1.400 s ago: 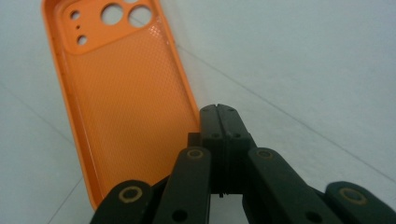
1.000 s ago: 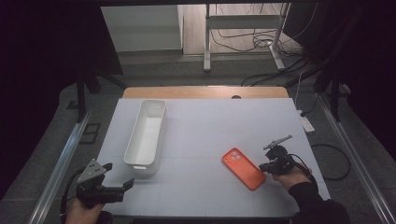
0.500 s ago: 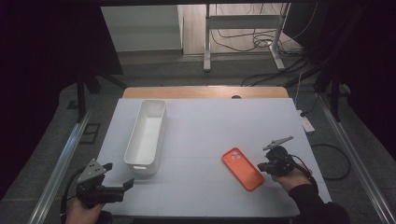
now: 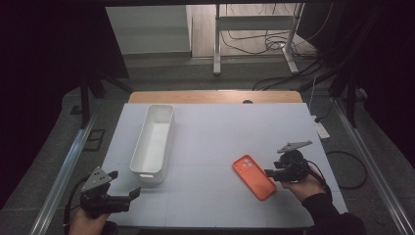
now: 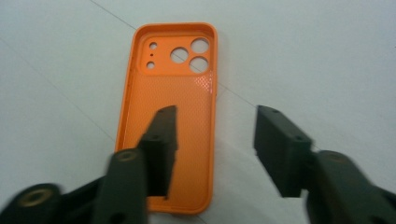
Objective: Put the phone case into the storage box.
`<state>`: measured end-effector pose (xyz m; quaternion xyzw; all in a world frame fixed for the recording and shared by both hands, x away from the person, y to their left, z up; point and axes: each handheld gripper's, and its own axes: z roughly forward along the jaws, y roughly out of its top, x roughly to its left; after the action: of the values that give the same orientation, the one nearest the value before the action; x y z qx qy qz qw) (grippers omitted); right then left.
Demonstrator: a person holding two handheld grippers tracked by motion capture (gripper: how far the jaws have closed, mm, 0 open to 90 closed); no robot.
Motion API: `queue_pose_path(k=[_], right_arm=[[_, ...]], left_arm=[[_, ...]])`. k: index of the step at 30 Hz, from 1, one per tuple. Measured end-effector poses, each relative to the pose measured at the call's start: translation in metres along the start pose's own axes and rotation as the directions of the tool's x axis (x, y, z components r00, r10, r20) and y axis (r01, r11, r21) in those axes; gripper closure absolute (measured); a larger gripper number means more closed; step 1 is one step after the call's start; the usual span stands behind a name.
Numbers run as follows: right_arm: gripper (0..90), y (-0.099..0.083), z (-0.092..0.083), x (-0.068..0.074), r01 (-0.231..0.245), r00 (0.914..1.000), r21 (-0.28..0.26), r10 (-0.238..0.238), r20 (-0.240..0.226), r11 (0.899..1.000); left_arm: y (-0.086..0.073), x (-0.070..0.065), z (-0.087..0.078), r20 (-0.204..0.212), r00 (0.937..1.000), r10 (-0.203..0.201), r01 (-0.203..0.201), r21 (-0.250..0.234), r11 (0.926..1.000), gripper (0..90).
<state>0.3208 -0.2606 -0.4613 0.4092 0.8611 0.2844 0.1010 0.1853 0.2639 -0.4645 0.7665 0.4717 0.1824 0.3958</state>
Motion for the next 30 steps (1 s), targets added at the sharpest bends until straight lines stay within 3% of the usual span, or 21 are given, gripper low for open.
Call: queue_pose_path(k=[3, 8, 11, 13, 16, 30], right_arm=[[36.0, 0.001, 0.001, 0.0, -0.009, 1.0, -0.004, 0.009, -0.003, 1.0], [10.9, 0.004, 0.004, 0.002, -0.029, 0.9994, -0.047, 0.03, 0.015, 0.998], [2.9, 0.005, 0.007, 0.003, -0.028, 0.9991, -0.061, 0.03, 0.032, 0.998], [0.5, 0.004, 0.01, 0.005, -0.026, 0.9993, -0.065, 0.028, 0.025, 0.998], [0.0, 0.004, 0.012, 0.006, -0.019, 0.9996, -0.074, 0.018, -0.02, 0.997], [0.0, 0.006, 0.027, -0.002, -0.008, 0.9997, -0.023, 0.008, 0.022, 1.0]], left_arm=[[0.0, 0.0, 0.0, 0.0, 1.0, 0.001, -0.001, 0.001, 1.0, 3.1], [0.0, 0.0, 0.0, 0.0, 1.0, 0.002, -0.002, 0.002, 1.0, 3.2], [0.0, 0.0, 0.0, 0.0, 1.0, 0.003, -0.003, 0.002, 1.0, 3.2], [0.0, 0.0, 0.0, 0.0, 1.0, 0.003, -0.003, 0.002, 1.0, 3.2], [0.0, 0.0, 0.0, 0.0, 1.0, 0.004, -0.004, 0.002, 1.0, 3.3], [0.001, -0.001, 0.001, 0.001, 1.0, 0.009, -0.009, 0.008, 0.9999, 3.4]])
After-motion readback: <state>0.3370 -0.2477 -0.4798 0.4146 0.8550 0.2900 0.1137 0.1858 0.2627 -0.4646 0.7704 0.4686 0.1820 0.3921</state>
